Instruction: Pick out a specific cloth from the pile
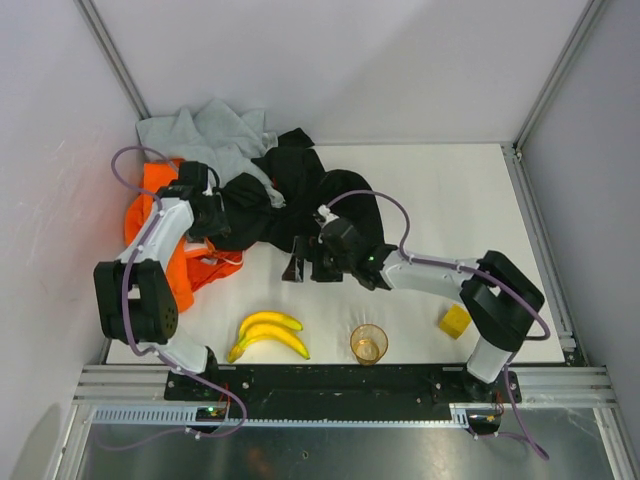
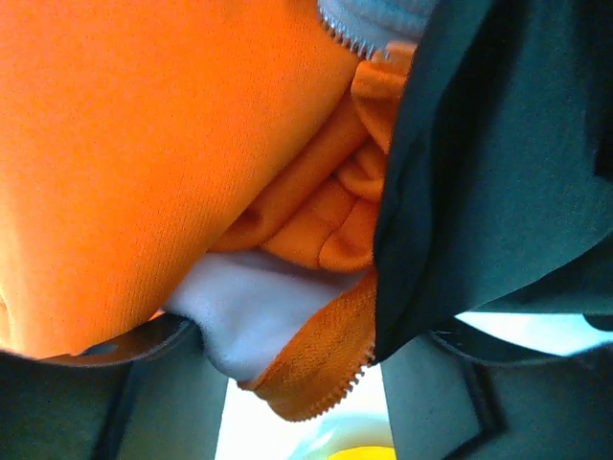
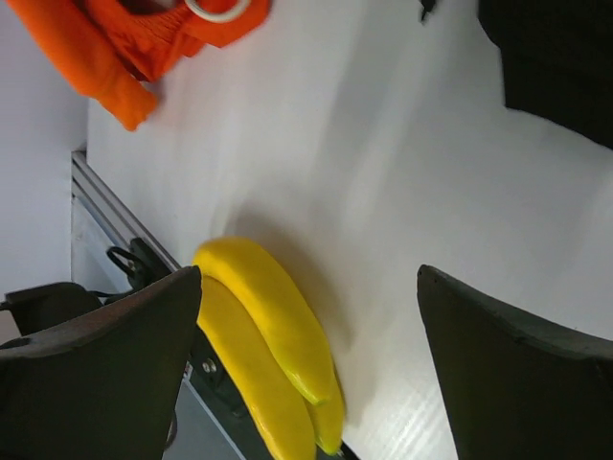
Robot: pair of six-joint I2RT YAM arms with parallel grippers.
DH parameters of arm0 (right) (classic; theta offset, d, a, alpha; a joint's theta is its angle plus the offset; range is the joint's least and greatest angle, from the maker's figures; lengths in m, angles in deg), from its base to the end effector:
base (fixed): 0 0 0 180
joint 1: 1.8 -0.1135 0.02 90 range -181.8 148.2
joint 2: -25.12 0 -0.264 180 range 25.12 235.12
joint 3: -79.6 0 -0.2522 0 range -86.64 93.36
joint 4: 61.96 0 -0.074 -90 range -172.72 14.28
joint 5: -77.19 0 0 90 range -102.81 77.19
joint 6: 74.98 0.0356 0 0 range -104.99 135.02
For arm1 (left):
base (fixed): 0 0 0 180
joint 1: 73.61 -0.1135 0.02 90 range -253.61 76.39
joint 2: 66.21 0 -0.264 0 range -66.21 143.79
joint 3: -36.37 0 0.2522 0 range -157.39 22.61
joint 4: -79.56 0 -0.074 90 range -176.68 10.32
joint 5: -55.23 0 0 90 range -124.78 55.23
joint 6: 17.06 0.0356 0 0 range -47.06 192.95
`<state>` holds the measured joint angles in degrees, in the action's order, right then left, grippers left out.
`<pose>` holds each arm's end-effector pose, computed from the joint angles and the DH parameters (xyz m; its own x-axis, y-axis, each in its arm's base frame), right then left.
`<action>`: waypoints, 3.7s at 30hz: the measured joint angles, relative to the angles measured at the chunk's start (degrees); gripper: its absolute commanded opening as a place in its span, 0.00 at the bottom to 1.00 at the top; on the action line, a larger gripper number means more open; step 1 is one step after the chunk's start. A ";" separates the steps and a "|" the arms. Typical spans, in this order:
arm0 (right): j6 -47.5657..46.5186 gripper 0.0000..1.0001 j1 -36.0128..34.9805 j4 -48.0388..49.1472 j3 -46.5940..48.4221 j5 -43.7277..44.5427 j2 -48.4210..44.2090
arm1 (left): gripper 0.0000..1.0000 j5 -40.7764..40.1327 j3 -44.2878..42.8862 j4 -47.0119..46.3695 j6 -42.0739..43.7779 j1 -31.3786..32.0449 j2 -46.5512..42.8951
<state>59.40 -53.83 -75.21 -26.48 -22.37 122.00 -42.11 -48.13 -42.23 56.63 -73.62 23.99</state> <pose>0.2241 0.2968 0.2128 -0.8611 0.0176 -0.5081 -0.3603 0.6838 0.6344 0.3199 0.0046 0.2543 -0.8461 -0.2787 -0.4543 -0.3063 0.9518 -0.0134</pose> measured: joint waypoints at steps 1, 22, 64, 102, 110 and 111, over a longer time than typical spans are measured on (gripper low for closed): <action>0.00 0.99 -0.17 0.20 1.40 -0.20 1.01 | 0.47 -0.02 -0.48 -0.02 -0.07 -0.02 0.66; 4.28 0.99 -1.68 2.95 19.76 -7.39 20.28 | 0.01 5.16 -7.56 0.50 -1.25 -5.40 5.73; 26.08 0.99 -2.67 9.29 51.78 -17.86 49.94 | 0.01 20.24 -4.85 -10.47 -6.78 -13.46 3.98; 23.23 0.00 -1.31 5.86 60.78 -19.19 56.02 | 0.01 22.82 -2.69 -14.78 -6.80 -13.94 3.76; 17.14 0.00 -0.90 0.09 55.30 -17.33 49.31 | 0.01 23.04 -2.43 -15.26 -6.82 -13.97 3.76; 16.26 0.00 -0.87 -0.72 54.82 -16.87 48.37 | 0.01 23.04 -2.43 -15.28 -6.84 -13.97 3.76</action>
<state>75.66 -54.70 -75.93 28.33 -39.24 170.37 -19.07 -50.56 -57.51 49.79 -87.59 27.75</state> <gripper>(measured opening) 0.041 0.118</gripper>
